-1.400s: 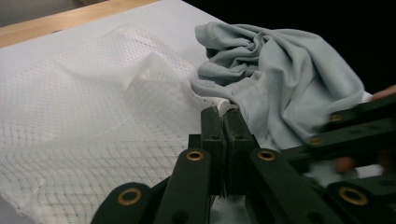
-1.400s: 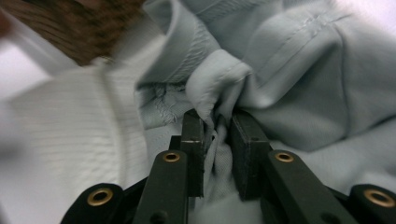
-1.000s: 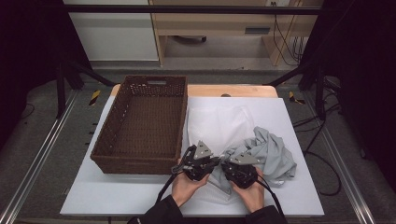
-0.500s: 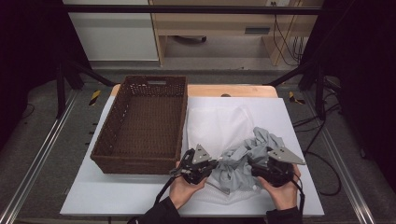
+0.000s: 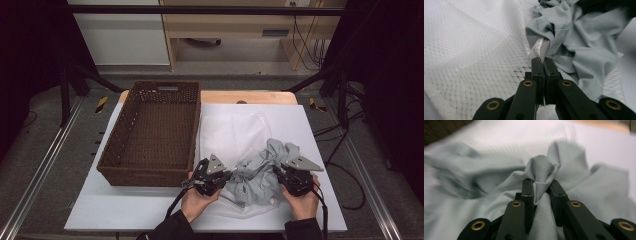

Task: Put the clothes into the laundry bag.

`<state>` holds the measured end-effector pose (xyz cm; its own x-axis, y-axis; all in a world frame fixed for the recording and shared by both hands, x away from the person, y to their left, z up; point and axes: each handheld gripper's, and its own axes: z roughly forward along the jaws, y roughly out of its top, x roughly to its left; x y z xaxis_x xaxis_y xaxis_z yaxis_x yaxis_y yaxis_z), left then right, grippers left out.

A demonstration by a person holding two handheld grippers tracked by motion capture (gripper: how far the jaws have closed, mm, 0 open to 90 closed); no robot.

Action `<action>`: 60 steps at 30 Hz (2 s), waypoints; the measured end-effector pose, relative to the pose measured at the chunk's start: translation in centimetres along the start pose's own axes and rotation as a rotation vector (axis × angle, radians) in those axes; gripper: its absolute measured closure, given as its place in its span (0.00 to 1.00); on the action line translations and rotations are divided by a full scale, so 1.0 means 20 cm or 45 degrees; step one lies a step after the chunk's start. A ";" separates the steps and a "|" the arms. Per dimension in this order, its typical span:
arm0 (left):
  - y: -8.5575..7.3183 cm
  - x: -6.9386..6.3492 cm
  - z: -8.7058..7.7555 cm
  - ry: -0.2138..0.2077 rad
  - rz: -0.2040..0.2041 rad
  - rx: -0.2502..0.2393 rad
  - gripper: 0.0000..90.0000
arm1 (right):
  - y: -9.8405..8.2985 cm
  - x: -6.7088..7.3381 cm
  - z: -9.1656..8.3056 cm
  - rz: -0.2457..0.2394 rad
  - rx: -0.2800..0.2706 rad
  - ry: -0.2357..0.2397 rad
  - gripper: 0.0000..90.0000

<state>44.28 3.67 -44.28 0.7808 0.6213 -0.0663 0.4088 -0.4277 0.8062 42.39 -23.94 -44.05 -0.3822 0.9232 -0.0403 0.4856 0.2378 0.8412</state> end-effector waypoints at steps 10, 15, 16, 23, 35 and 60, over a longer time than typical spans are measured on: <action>0.01 0.02 -0.02 0.006 -0.027 -0.023 0.98 | 0.10 0.26 -0.12 -0.112 -0.160 0.385 0.86; 0.04 0.02 -0.05 -0.003 -0.035 -0.062 0.98 | 0.05 0.38 0.00 -0.141 -0.057 0.493 0.86; 0.04 0.02 -0.05 -0.005 -0.032 -0.068 0.98 | 0.04 0.40 0.03 -0.149 -0.033 0.503 0.86; 0.08 -0.02 -0.10 -0.023 0.009 -0.105 0.99 | 0.00 0.49 0.22 -0.182 0.081 0.416 0.86; 0.00 0.00 -0.10 0.016 0.030 -0.070 0.99 | 0.01 0.51 0.28 -0.116 0.063 0.334 0.70; -0.01 0.02 -0.07 0.028 0.034 -0.030 0.98 | 0.03 0.14 0.16 -0.053 0.089 0.090 0.63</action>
<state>43.75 4.88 -43.66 0.7806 0.6243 -0.0321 0.3767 -0.4288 0.8211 44.07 -20.38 -45.43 -0.4563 0.8892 -0.0339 0.5210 0.2979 0.7999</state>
